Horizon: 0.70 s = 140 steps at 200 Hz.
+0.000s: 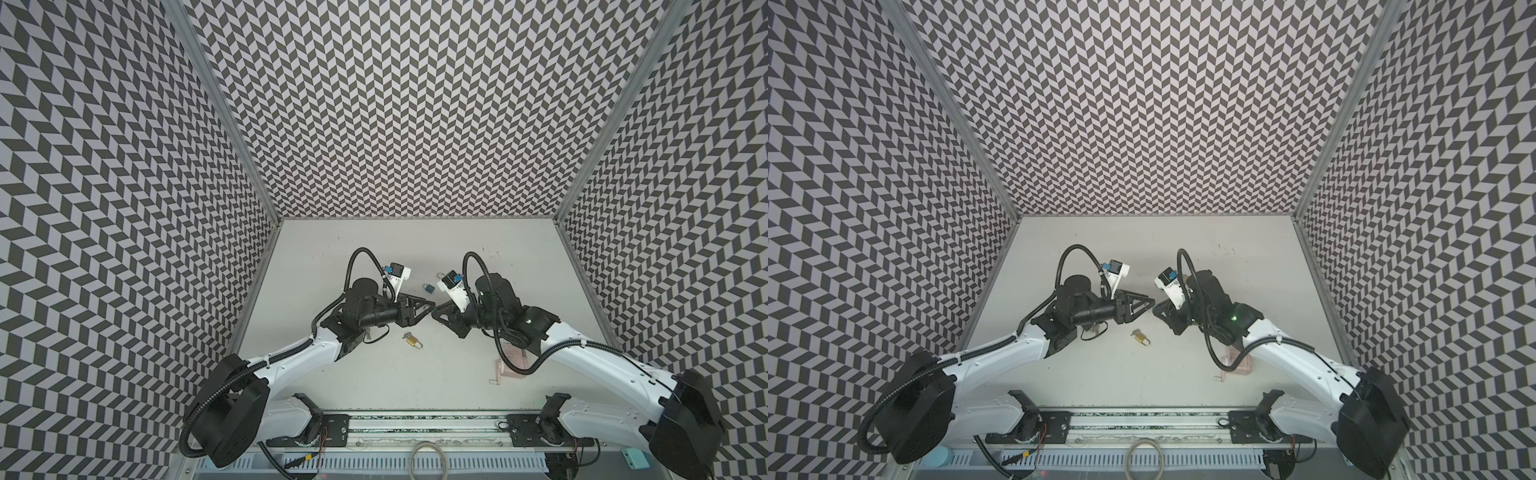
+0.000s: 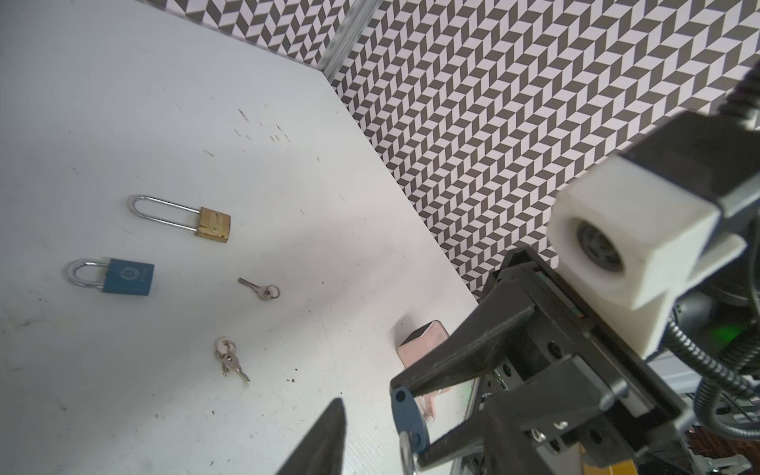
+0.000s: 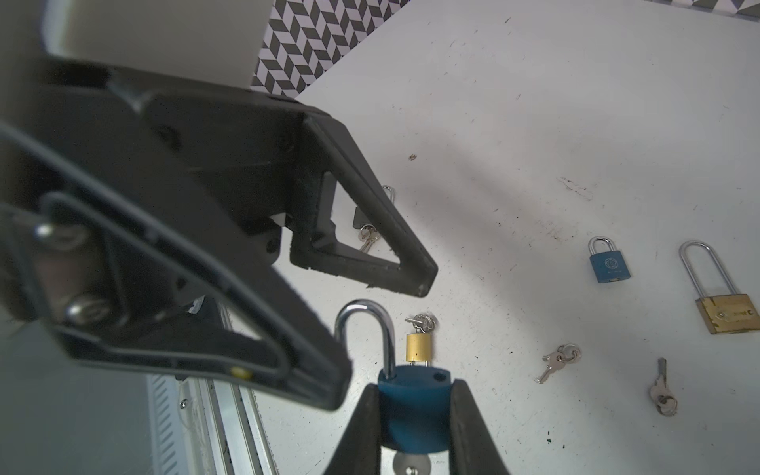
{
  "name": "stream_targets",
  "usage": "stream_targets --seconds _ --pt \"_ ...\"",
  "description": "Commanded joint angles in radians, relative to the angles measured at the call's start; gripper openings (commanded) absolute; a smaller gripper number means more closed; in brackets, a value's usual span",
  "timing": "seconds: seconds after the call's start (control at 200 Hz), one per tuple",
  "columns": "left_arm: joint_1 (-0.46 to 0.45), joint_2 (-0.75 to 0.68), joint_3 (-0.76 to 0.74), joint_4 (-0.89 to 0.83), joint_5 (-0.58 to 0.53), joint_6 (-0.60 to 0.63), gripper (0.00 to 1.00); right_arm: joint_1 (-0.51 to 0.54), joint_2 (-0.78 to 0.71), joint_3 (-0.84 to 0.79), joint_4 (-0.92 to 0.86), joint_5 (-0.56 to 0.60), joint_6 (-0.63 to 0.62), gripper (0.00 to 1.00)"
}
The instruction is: Lock with the key
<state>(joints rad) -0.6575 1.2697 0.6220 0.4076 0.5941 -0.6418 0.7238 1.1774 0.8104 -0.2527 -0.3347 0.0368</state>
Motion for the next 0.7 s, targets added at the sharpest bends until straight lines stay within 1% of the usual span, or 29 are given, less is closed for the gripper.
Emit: stream_targets --seconds 0.0,0.1,0.14,0.24,0.335,0.411,0.476,0.606,0.696 --pt "0.004 0.004 0.005 0.047 0.032 -0.002 0.41 0.012 -0.024 -0.002 0.059 -0.007 -0.023 0.09" --pt "0.003 0.005 0.006 0.047 0.033 -0.002 0.27 0.014 -0.036 -0.007 0.068 0.001 -0.018 0.09" --pt "0.002 0.008 0.006 0.046 0.032 -0.003 0.24 0.014 -0.039 -0.007 0.07 0.004 -0.018 0.08" --pt "0.002 0.01 0.009 0.038 0.03 0.0 0.19 0.014 -0.039 -0.005 0.065 0.009 -0.02 0.08" --pt "0.003 0.011 0.01 0.036 0.028 -0.001 0.19 0.014 -0.045 -0.007 0.068 0.01 -0.017 0.08" --pt "0.003 0.012 0.011 0.034 0.028 0.001 0.24 0.014 -0.053 -0.008 0.069 0.014 -0.015 0.08" --pt "0.002 0.011 0.011 0.034 0.029 0.0 0.25 0.014 -0.055 -0.008 0.071 0.011 -0.014 0.08" --pt "-0.002 0.013 0.012 0.03 0.03 0.002 0.19 0.014 -0.062 -0.01 0.074 0.019 -0.012 0.07" --pt "-0.004 0.011 0.012 0.03 0.029 0.002 0.13 0.014 -0.067 -0.013 0.079 0.019 -0.009 0.07"
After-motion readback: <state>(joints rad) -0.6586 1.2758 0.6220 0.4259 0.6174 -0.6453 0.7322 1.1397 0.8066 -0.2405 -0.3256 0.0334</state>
